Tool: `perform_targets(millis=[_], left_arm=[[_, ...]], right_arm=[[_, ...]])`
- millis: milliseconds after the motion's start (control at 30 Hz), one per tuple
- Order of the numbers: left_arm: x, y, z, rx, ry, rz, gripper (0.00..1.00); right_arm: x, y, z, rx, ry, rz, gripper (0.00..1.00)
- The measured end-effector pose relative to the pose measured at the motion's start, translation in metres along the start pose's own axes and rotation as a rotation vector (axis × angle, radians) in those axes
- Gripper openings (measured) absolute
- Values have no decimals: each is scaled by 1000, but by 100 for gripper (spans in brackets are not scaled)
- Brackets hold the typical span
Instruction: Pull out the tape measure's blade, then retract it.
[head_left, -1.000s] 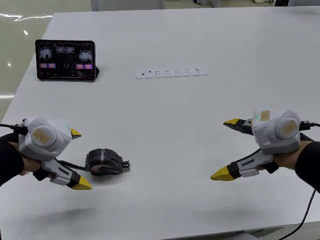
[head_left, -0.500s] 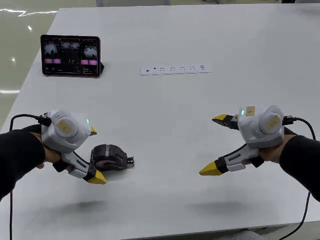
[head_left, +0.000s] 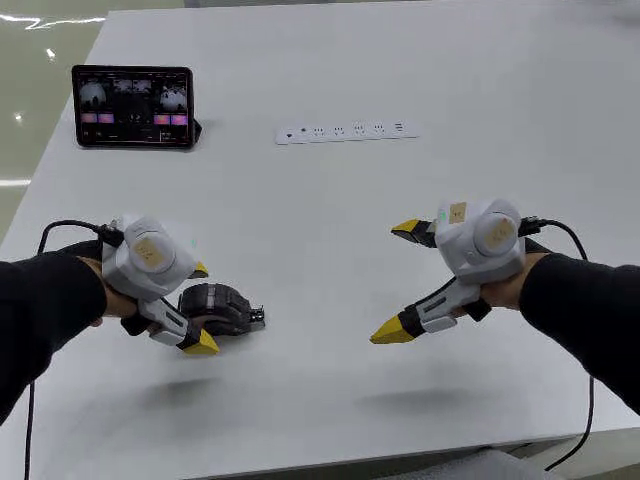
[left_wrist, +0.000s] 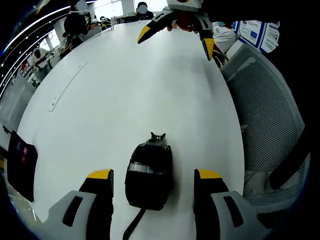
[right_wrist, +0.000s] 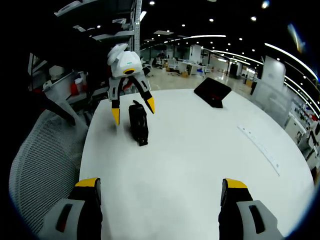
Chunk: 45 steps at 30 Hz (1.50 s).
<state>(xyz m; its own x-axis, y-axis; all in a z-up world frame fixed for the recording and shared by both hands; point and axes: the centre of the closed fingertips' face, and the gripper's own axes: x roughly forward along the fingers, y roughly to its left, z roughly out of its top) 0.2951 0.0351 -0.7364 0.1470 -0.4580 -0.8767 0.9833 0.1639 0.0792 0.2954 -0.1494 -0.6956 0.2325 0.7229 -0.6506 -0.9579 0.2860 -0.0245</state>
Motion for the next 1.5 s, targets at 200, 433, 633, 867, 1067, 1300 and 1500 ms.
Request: perform_targets(millis=[200,433,633,867,1067,1300,1500], left_arm=[[8,1,-1,25,14,-8,57],[11,3,-1,42,37,-16,43],[12,5,1,47,42,-20,39],[14,5,0,56,69,-28,33],[16,5,0,41,51,-18,33],[17,7,-1,38,74,30,34],[18,8,-2,34,60,22,34]], right_arm=[[9,2,-1,13,2,9,99],[21,5,3,7,6,21,99],[32,2,9,0,8,28,99],[48,1,15,-10,14,39,99],[65,-3,3,6,54,39,99],[86,7,9,1,59,62,99],[103,19,18,-11,62,91,99]])
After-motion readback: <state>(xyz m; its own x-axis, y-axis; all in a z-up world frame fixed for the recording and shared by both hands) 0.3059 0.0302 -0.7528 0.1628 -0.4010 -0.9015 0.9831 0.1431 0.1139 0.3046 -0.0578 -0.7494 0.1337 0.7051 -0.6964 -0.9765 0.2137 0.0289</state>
